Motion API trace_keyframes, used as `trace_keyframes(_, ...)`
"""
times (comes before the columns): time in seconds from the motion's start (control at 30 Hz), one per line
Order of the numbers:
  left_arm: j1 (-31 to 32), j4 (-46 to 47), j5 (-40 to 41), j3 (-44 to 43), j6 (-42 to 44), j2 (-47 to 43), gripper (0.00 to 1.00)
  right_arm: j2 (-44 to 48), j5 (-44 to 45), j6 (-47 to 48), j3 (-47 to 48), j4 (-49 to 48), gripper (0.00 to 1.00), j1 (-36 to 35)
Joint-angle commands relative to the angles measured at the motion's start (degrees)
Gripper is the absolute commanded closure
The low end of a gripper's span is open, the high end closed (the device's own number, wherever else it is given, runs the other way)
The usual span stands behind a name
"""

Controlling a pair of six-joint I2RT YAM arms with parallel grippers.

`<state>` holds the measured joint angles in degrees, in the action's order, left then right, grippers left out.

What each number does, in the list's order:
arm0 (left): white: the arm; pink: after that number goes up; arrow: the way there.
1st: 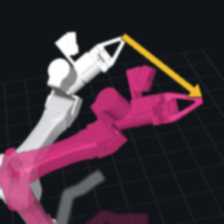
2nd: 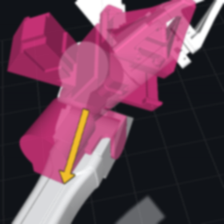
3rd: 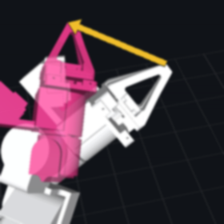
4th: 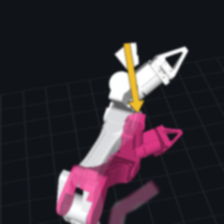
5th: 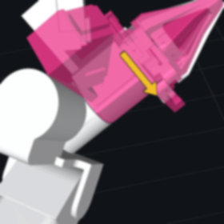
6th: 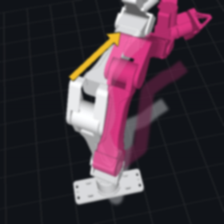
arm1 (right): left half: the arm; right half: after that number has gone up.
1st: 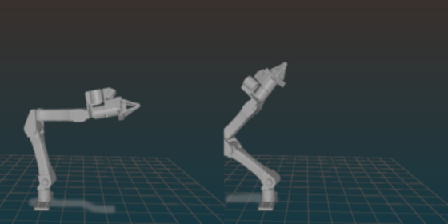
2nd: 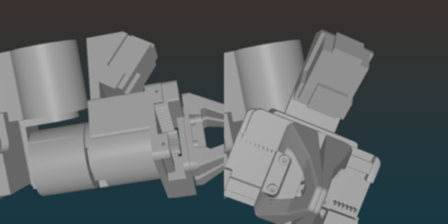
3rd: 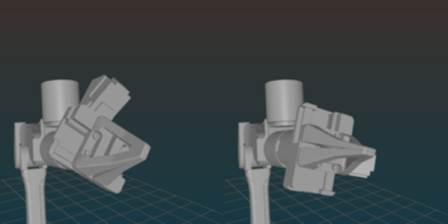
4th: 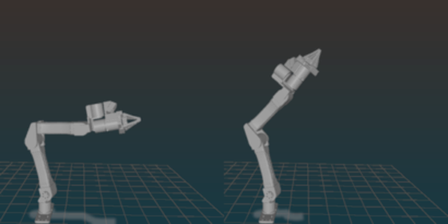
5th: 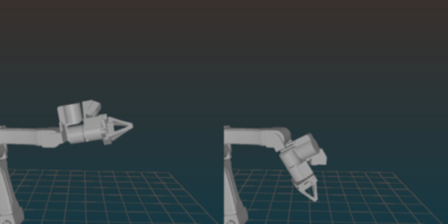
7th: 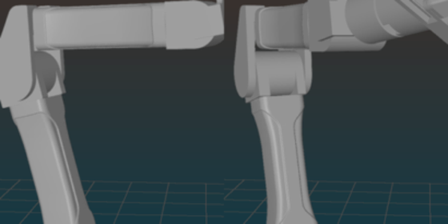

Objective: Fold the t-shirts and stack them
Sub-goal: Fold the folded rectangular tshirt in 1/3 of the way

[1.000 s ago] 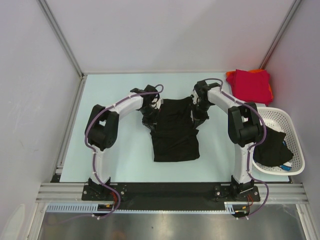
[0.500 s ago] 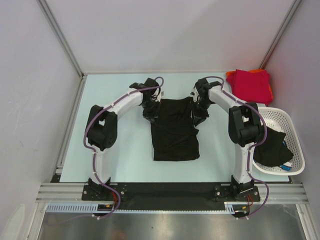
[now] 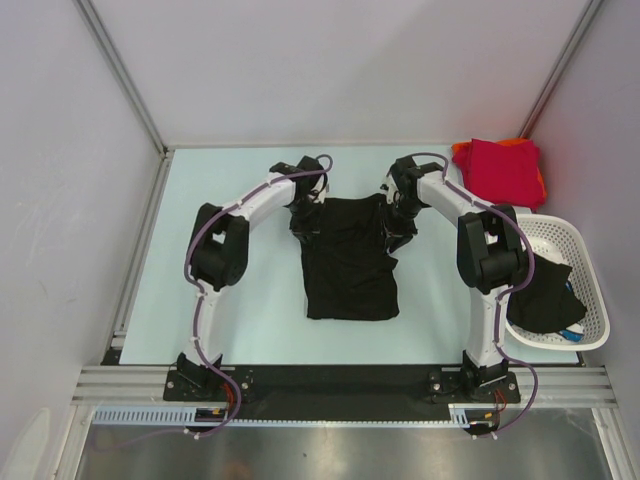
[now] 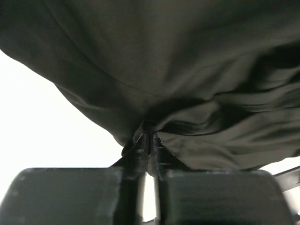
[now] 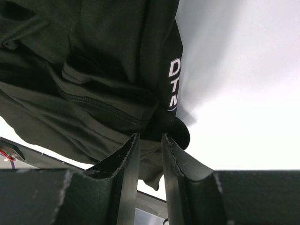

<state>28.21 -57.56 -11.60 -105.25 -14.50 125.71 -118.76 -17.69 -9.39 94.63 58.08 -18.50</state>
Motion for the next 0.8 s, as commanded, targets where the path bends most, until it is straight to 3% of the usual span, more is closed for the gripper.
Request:
trace_keyframes(0.0,-0.2,-4.7,3.5,-2.1,-0.9,0.9,0.48,2.0,0.2,0.4,1.5,2.0,0.7,0.4)
trace_keyframes(0.07,-0.2,-4.9,4.8,-1.3,-1.5,0.0,0.27,2.2,1.0,0.3,1.2,2.3,0.71,0.6)
trace_keyframes(0.1,-0.3,-4.8,5.8,-0.9,-1.6,-1.3,0.09,2.5,1.1,0.4,1.1,2.3,0.71,0.7)
trace_keyframes(0.17,-0.3,-4.0,5.9,-0.3,-1.6,-2.7,0.01,2.9,1.2,0.3,1.0,2.4,0.71,1.1)
trace_keyframes(0.43,-0.2,-1.4,6.5,0.8,-1.0,-9.8,0.0,4.0,3.0,-0.1,-0.3,4.2,0.71,2.2)
trace_keyframes(0.77,-0.1,-2.3,4.4,3.3,-0.3,-10.8,0.0,2.5,-0.9,-0.2,-4.1,4.5,0.73,2.8)
